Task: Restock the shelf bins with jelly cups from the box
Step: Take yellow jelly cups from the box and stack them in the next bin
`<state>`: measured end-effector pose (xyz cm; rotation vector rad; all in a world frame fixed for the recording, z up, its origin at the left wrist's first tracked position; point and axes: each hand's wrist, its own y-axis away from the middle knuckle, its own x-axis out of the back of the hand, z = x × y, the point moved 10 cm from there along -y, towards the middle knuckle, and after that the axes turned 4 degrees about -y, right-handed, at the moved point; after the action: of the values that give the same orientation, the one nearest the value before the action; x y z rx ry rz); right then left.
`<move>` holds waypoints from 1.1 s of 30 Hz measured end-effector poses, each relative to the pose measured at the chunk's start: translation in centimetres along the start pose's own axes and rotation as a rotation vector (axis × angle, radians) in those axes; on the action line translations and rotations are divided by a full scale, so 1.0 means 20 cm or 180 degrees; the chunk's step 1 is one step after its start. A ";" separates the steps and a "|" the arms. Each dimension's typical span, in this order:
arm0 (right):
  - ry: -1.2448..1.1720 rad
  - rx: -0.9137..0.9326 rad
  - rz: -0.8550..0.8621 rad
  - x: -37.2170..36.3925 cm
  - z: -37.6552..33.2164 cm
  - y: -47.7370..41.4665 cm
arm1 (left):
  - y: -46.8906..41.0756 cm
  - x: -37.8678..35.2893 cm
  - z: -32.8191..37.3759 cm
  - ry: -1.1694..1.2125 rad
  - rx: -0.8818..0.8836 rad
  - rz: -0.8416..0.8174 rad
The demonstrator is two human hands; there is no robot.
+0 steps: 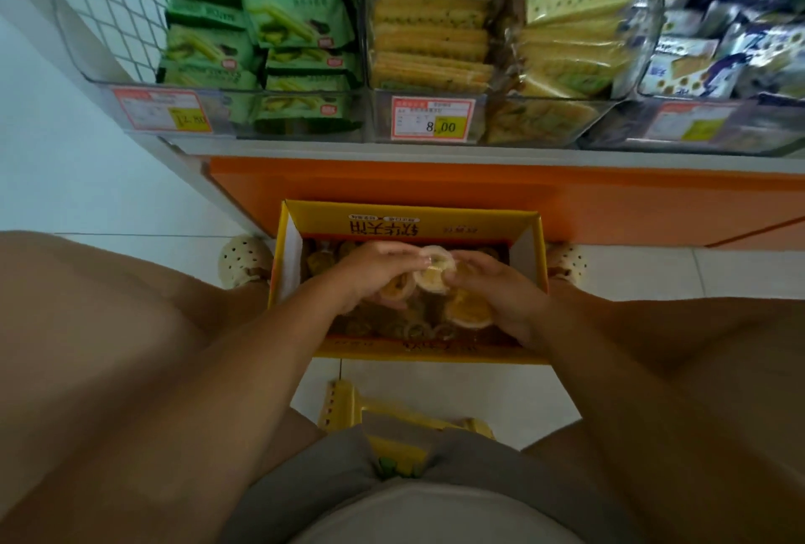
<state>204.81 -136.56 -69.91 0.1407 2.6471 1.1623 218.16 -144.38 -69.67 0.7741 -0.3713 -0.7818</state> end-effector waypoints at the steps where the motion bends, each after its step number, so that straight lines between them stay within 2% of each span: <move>1: -0.0197 -0.0020 -0.0063 -0.01 -0.02 0.02 | 0.02 0.01 0.02 0.0071 -0.0009 0.0015; 6: -0.0654 0.0072 -0.0225 -0.05 -0.12 0.13 | 0.11 -0.01 0.09 0.0224 -0.0100 -0.0022; 11: -0.0193 0.0262 0.0091 -0.05 -0.16 0.21 | 0.17 0.00 0.11 0.0403 -0.0118 0.0003; 18: -0.0067 0.0351 0.0351 -0.04 -0.17 0.24 | 0.22 -0.02 0.12 0.0972 -0.0101 -0.0040; 22: 0.0044 0.0482 0.0452 -0.03 -0.19 0.24 | 0.24 -0.05 0.13 0.0956 -0.0182 0.0017; 29: -0.0207 0.0447 0.0032 -0.13 -0.23 0.26 | 0.31 -0.01 0.17 0.0977 -0.0265 0.0253; 33: 0.0105 0.0878 0.0207 -0.14 -0.40 0.36 | 0.43 0.05 0.36 0.0687 -0.0636 0.0356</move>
<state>205.28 -137.86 -59.01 0.2608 2.8396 0.8174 218.98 -144.62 -58.57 0.6369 -0.1385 -0.6129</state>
